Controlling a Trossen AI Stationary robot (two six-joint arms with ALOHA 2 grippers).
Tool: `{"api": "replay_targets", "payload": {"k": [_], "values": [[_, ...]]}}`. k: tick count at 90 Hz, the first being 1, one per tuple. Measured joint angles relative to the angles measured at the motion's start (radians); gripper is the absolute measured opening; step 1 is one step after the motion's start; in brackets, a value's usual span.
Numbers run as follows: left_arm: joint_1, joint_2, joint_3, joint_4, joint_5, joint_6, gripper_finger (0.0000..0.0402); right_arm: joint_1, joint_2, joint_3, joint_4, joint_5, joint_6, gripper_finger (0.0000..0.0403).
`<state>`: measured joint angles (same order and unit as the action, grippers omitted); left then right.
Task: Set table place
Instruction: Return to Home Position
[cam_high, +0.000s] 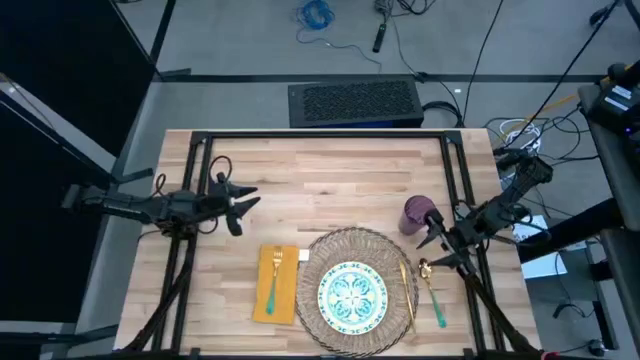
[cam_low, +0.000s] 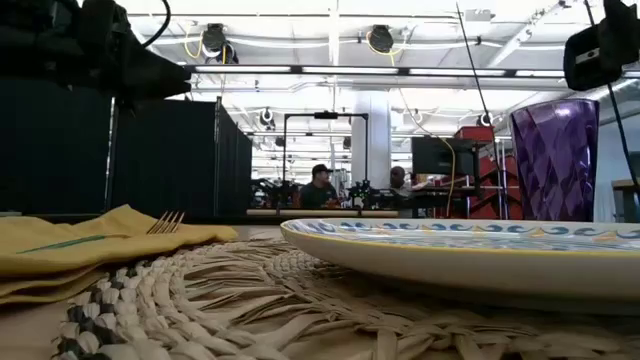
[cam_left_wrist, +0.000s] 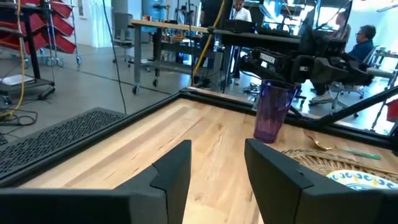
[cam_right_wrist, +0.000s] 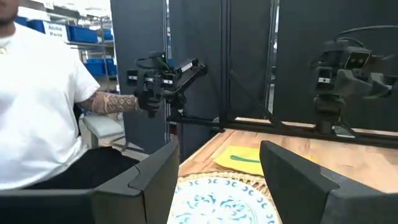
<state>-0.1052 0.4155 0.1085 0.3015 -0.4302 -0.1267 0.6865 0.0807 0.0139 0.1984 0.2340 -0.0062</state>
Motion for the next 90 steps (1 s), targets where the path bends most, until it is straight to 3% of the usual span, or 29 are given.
{"api": "replay_targets", "payload": {"k": [17, 56, 90], "values": [[0.000, 0.000, 0.000, 0.005, -0.004, 0.000, 0.0136, -0.104, 0.000, 0.000, -0.035, 0.051, 0.005, 0.0210], [0.000, 0.000, 0.000, 0.005, -0.005, 0.000, 0.0136, -0.397, 0.000, 0.000, -0.052, 0.052, 0.022, 0.0210], [0.000, 0.000, 0.000, 0.004, -0.005, 0.001, 0.0136, -0.483, 0.000, 0.000, -0.053, 0.004, 0.020, 0.0210]]}}
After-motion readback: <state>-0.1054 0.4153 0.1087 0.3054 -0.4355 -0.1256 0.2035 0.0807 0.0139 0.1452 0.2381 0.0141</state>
